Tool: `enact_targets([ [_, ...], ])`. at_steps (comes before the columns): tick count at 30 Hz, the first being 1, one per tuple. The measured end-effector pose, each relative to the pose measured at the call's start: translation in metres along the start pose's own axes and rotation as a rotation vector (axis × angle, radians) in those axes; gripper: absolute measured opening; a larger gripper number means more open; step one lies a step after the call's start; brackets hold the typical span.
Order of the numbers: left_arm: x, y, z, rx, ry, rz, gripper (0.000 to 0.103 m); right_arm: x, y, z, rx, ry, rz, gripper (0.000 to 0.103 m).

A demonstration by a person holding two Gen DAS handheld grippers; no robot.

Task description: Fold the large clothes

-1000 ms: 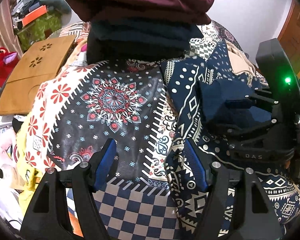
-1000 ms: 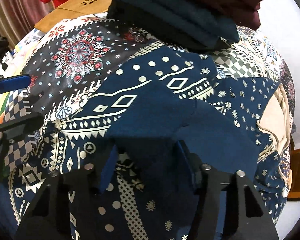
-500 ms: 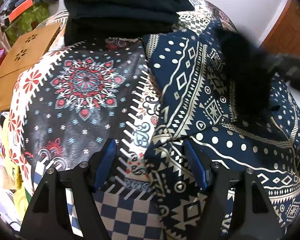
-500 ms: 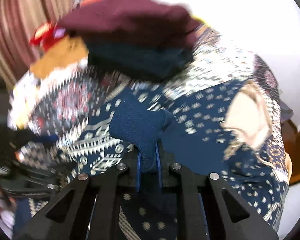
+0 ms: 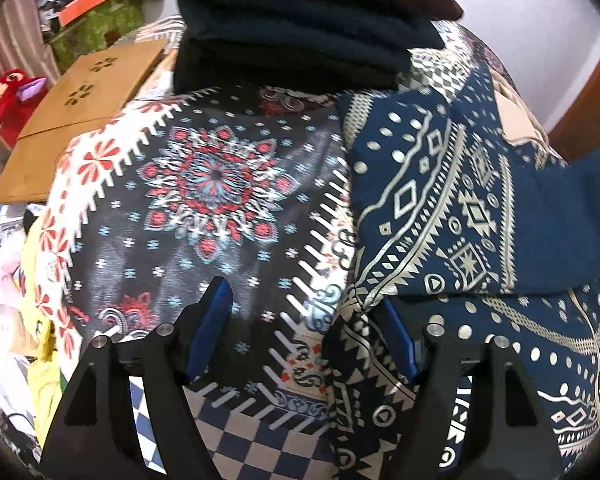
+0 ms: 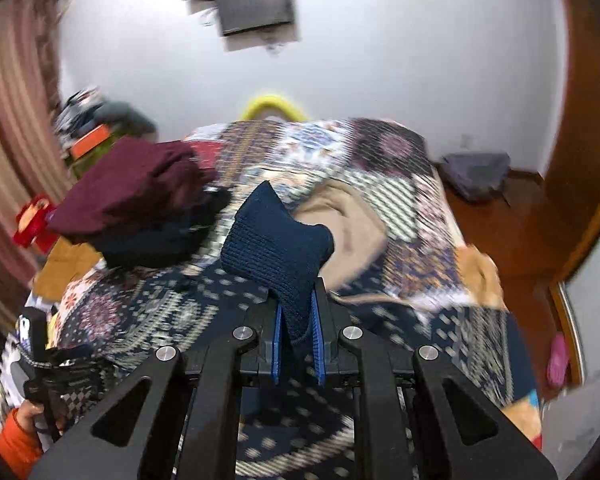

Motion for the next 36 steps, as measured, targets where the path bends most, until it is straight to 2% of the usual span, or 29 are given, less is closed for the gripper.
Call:
enact_targets([
  [5,0.002,0.009,0.001,-0.031,0.001,0.008,0.074,0.013,-0.037,-0.029,0.115,0.078,-0.006,0.011],
  [11,0.004,0.010,-0.001,-0.030,0.003,0.026,0.077,0.021,-0.064,-0.064,0.188,0.165,-0.033,0.011],
  [16,0.001,0.007,-0.003,-0.018,0.004,0.044,0.077,0.017,-0.080,-0.082,0.216,0.178,-0.133,0.011],
  [19,-0.002,0.005,-0.005,-0.015,0.008,0.045,0.077,0.014,-0.090,-0.088,0.220,0.199,-0.131,0.012],
  [25,-0.025,-0.003,-0.007,0.027,-0.021,0.046,0.077,-0.004,-0.106,-0.092,0.259,0.187,-0.145,0.023],
  [29,-0.052,-0.016,-0.004,0.069,-0.071,0.035,0.077,-0.024,-0.121,-0.085,0.302,0.128,-0.147,0.040],
  [36,-0.096,-0.056,0.016,0.159,-0.178,0.000,0.078,-0.052,-0.158,-0.072,0.412,0.031,-0.150,0.055],
])
Point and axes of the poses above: each gripper's, at about its wrist camera, not at the fingertips, and x roughly the way its jaws point, y to its left, z to its top, the point moved 1 cm from there along x, roughly the way its jaws point, and after that the axes turned 3 degrees about y, right-handed, at the moved point
